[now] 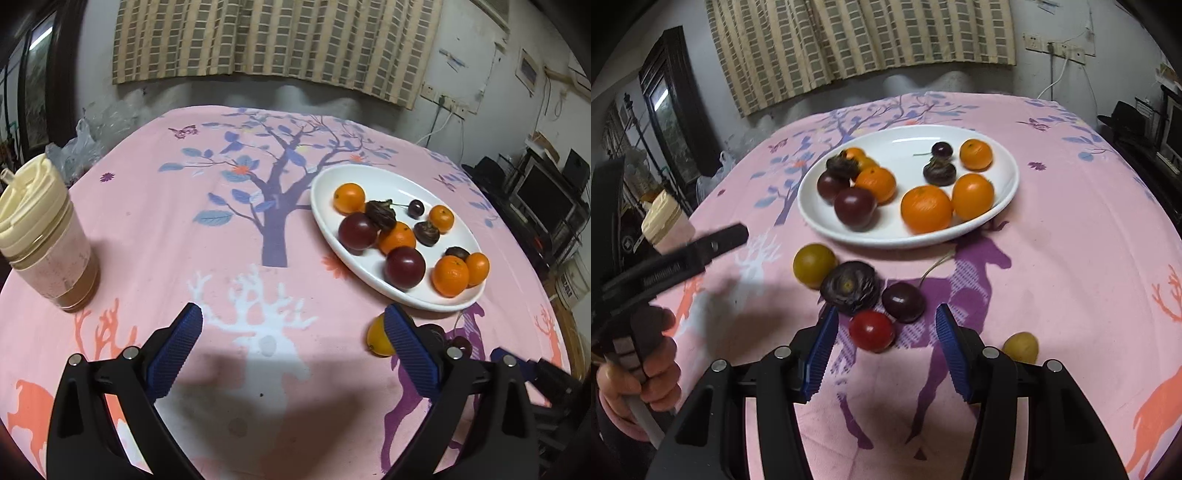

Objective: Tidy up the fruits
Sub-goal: 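Grasp a yellow-green fruit with the left tool while the right tool grasps a red tomato, then place both fruits on the plate and withdraw both tools, then grasp a dark brown fruit with the left tool while the right tool grasps a small yellow fruit, then place both fruits on the plate and withdraw both tools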

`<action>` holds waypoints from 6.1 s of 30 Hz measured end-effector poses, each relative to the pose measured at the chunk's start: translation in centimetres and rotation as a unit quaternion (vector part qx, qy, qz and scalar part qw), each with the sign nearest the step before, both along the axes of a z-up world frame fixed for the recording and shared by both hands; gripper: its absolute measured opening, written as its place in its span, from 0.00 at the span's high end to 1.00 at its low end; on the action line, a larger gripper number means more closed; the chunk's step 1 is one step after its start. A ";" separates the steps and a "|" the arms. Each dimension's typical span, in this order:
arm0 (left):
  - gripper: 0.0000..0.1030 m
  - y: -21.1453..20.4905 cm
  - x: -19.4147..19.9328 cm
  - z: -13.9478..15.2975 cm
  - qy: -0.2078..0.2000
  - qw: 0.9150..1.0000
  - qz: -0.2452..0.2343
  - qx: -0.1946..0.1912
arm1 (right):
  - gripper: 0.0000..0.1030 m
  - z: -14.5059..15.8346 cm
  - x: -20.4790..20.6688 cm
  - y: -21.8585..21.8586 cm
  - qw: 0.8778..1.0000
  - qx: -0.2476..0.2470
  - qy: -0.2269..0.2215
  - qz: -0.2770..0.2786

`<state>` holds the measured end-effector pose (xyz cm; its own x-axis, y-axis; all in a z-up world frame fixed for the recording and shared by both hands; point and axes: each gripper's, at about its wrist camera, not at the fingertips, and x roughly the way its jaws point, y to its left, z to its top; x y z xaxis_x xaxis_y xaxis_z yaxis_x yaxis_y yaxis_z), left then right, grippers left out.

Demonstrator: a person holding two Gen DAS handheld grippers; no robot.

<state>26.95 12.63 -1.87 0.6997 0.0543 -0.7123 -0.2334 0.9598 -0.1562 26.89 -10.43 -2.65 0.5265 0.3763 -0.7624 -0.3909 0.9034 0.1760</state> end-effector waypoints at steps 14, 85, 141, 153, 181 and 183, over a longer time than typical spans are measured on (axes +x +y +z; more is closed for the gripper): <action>0.06 0.3 -0.8 0.4 -0.006 1.000 0.001 -0.010 | 0.58 -2.0 0.0 1.2 0.999 -0.016 0.032 0.029; 0.30 -8.1 14.7 2.3 -0.014 0.992 -0.128 0.019 | 0.54 3.3 13.6 -2.3 0.997 0.059 -0.037 -0.030; 0.05 -6.8 -2.4 -1.6 0.000 0.994 -0.111 0.018 | 0.74 -1.8 2.6 -9.9 0.994 0.074 0.073 -0.039; 0.44 -12.3 1.4 -4.1 0.029 0.962 -0.258 0.085 | 0.73 -0.4 2.6 -11.4 0.993 0.095 0.048 -0.057; 0.59 -9.4 8.5 2.9 -0.043 0.977 -0.207 0.028 | 0.74 3.8 8.5 -4.0 0.996 0.075 -0.054 -0.006; 0.58 -9.2 10.7 2.8 -0.042 0.980 -0.191 0.034 | 0.73 3.7 10.3 -2.9 0.996 0.070 -0.057 -0.006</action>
